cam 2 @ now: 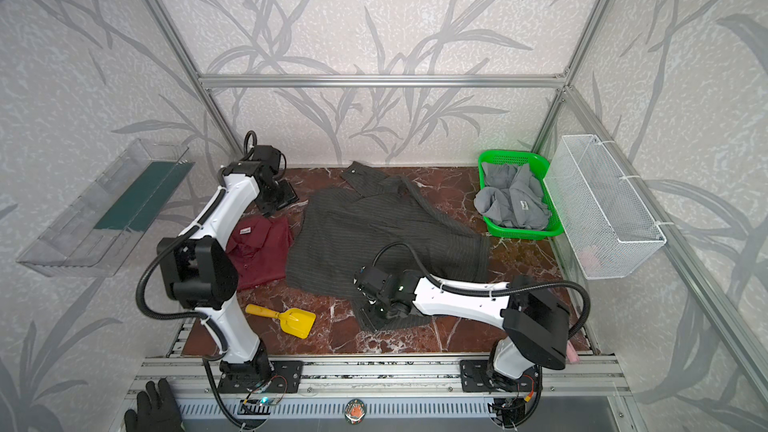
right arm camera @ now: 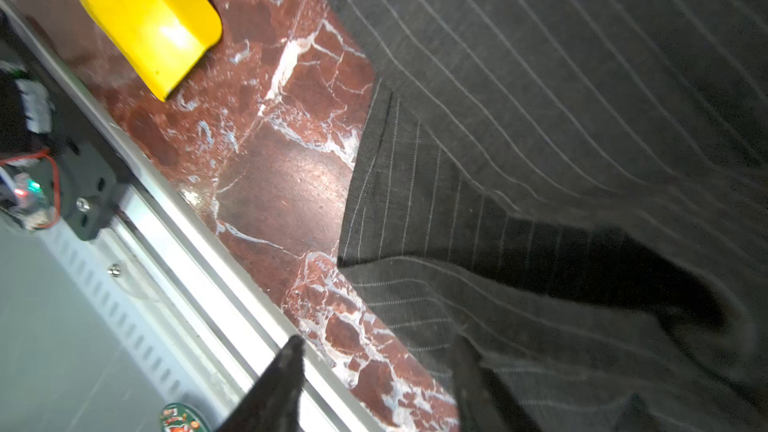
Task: Fold and stack the long sleeve shirts
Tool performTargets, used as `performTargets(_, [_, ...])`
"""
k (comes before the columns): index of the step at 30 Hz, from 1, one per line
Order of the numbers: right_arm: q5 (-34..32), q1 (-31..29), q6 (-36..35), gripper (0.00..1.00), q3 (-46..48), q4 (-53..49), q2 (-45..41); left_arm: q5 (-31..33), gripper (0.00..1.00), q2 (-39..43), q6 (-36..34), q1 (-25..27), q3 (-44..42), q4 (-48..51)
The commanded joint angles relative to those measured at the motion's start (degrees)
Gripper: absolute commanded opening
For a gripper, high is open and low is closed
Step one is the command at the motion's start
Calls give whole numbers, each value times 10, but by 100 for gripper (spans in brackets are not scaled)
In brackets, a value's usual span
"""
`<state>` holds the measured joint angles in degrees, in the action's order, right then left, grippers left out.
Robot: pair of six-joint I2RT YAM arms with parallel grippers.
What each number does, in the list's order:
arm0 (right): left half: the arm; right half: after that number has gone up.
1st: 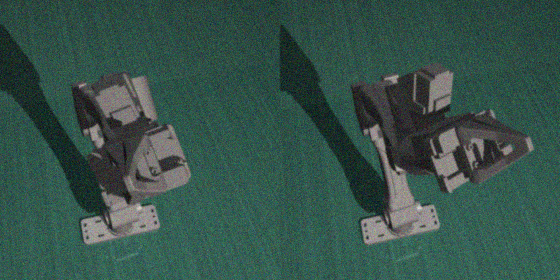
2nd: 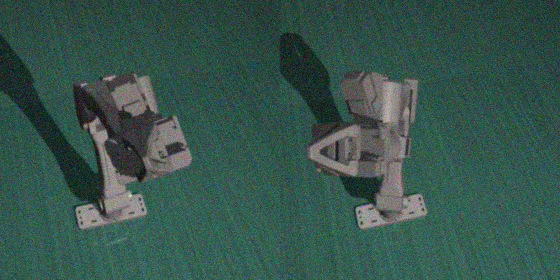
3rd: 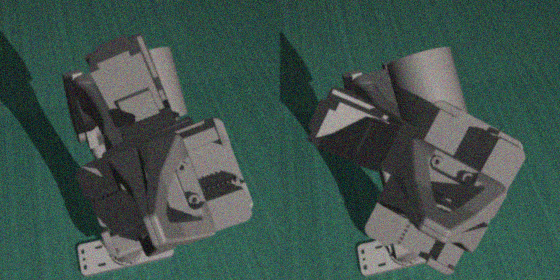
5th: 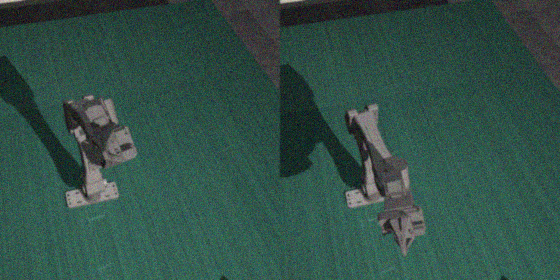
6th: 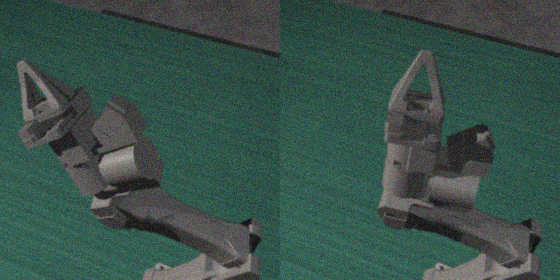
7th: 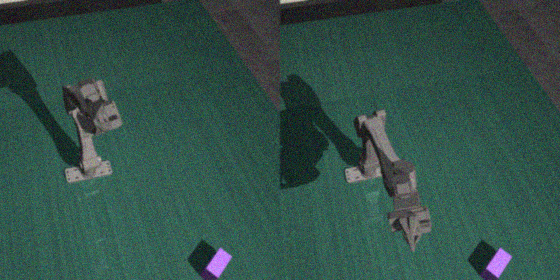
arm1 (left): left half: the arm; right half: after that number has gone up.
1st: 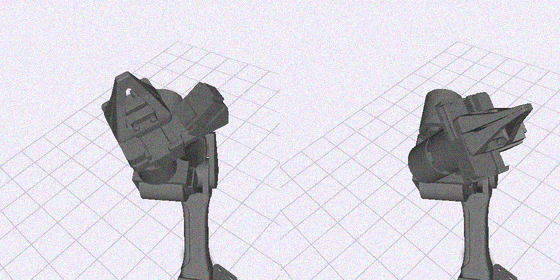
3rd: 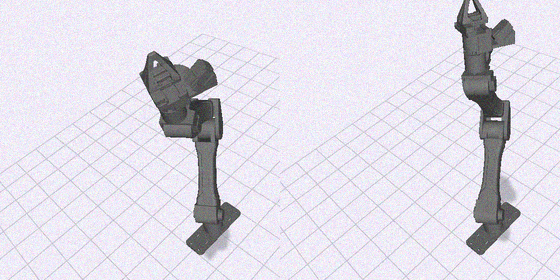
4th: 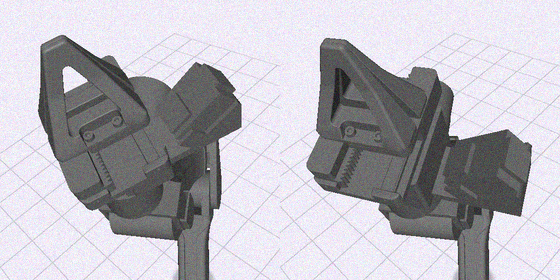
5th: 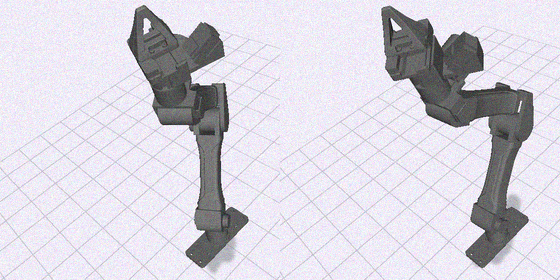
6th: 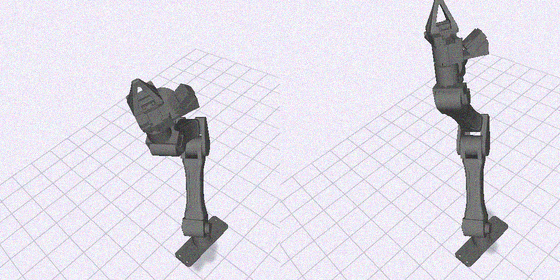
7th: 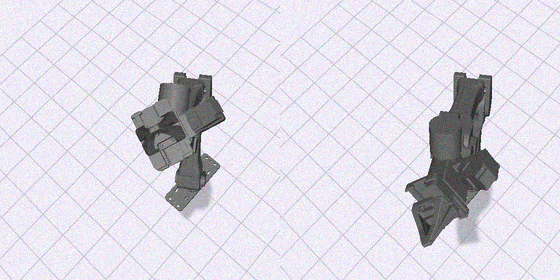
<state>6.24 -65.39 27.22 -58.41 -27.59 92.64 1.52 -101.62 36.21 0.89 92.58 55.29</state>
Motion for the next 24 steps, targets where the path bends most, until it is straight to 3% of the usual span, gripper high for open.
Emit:
performTargets(1, [-47, -15, -33, 46, -46, -15, 42, 13, 68, 62, 15, 2, -90, -32])
performTargets(9, [-70, -26, -45, 50, -102, -21, 132, 34, 70, 178, -11, -8, -223, -111])
performTargets(16, [-88, -26, -43, 49, -119, -21, 171, 27, 70, 185, -15, -17, -230, -117])
performTargets(24, [-79, -26, -36, 12, -102, -23, 177, -14, 70, 183, -11, -38, -230, -120])
